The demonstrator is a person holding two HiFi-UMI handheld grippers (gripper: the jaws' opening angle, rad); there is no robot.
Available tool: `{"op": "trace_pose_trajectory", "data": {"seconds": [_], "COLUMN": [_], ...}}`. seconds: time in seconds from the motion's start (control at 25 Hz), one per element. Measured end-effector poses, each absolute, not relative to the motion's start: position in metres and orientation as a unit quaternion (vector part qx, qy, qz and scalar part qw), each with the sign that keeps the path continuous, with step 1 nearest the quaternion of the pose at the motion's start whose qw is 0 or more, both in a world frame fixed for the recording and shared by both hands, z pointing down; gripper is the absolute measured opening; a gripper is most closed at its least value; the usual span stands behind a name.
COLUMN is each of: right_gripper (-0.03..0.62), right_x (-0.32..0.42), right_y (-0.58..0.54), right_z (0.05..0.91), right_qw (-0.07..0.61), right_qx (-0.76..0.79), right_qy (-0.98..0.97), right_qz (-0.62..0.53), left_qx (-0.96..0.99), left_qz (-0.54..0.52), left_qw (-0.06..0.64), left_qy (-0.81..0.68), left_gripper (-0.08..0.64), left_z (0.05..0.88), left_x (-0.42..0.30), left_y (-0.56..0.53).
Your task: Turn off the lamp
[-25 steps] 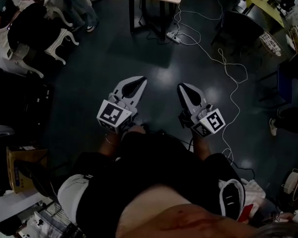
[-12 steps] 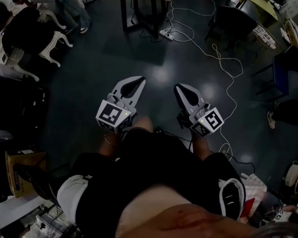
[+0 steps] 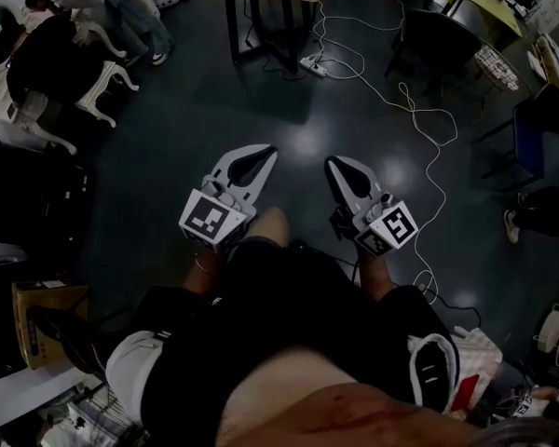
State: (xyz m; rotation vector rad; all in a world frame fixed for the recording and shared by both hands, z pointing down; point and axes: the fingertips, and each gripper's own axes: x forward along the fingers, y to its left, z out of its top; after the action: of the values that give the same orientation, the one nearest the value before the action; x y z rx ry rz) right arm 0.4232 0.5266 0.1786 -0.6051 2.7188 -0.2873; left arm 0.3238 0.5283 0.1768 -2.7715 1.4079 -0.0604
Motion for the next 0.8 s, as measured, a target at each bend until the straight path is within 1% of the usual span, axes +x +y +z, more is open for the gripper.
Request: {"op": "trace_pose_trajectory", "data": {"seconds": [0.16,0.36,0.48,0.64,0.8], "right_gripper": [0.0,0.0,0.0,0.0,0.0], "right_x": [0.415,0.402,0.398,0.392,0.384], "right_y": [0.528,0.534,0.529,0.52,0.504], "right_z": [0.18,0.181,0.187,0.192,0.182], "right_qw": [0.169,0.169,0.164,0.136,0.139], "right_qx": [-0.199,-0.19,-0.191,-0.199,-0.223], "right_qy": [0.959,0.96,0.961,0.963,0.957], "right_qz": [-0.109,-0.113,-0.119,-0.123,-0.121], "left_qx": [-0.884,-0.878,-0.881,-0.885,-0.89], "left_qz": [-0.027,-0.026,-0.016,-0.024,-0.012], "left_qw": [0.03,0.013,0.012,0.019,0.018], "left_qy": [0.466,0.479,0.473,0.465,0.455], "left_gripper": [0.008,0.008,0.008,0.008,0.008], "left_z": [0.174,0.178,0.181,0.182,0.185], "left_x": [0.317,0.303,0.301,0.302,0.292], "left_y": [0.535,0.539,0.53,0.517,0.493]}}
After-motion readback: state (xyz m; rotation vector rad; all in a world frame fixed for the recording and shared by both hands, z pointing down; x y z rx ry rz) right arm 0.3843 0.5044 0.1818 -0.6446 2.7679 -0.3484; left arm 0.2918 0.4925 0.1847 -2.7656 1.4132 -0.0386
